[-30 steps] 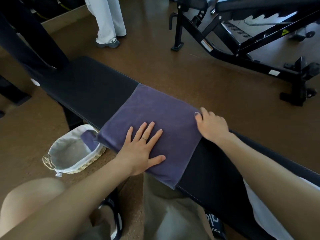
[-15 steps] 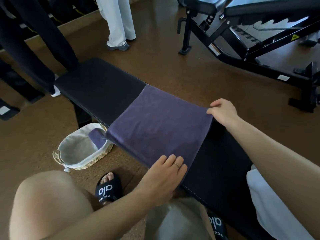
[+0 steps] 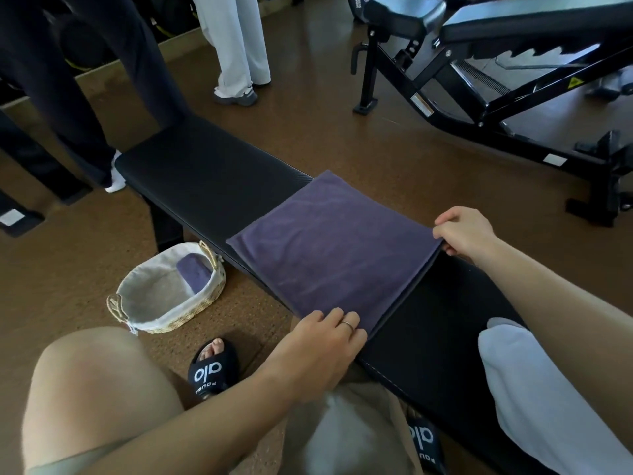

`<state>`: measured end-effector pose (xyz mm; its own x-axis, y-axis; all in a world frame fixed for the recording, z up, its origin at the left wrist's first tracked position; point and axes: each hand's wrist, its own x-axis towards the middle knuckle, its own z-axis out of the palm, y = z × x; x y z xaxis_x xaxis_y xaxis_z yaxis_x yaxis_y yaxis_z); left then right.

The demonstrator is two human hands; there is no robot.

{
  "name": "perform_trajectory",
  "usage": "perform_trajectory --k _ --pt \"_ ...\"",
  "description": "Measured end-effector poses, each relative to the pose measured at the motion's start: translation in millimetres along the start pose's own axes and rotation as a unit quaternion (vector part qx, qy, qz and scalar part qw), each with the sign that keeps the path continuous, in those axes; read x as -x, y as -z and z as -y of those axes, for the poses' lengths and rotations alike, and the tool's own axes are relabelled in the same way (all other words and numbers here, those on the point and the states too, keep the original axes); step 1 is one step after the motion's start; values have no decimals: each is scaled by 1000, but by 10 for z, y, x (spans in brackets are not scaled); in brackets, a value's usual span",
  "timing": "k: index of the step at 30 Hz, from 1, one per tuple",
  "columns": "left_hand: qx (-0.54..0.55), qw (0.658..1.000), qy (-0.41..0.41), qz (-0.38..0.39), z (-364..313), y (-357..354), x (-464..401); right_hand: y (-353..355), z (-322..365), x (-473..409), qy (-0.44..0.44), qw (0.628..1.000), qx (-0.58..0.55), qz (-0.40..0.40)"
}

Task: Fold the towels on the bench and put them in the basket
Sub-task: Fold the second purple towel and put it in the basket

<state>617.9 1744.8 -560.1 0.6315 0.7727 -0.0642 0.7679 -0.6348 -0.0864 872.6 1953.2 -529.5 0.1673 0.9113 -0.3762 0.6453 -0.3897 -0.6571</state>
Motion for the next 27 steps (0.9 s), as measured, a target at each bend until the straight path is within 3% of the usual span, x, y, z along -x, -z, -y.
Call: perform_trajectory --k 6,11,13,19,23,27 --pt "72 996 19 -43 -15 148 32 233 -81 104 -36 993 -104 47" --pt "197 979 32 -41 126 363 109 199 262 143 2 977 -202 68" --pt "245 969 17 -19 152 405 198 143 428 143 12 981 -181 75" --pt "253 967 -15 -5 62 351 383 55 529 173 6 992 -45 122" --pt "311 950 25 -23 127 460 315 121 570 160 23 985 -99 137" --pt "409 903 128 -16 374 595 277 103 800 100 38 953 -221 202"
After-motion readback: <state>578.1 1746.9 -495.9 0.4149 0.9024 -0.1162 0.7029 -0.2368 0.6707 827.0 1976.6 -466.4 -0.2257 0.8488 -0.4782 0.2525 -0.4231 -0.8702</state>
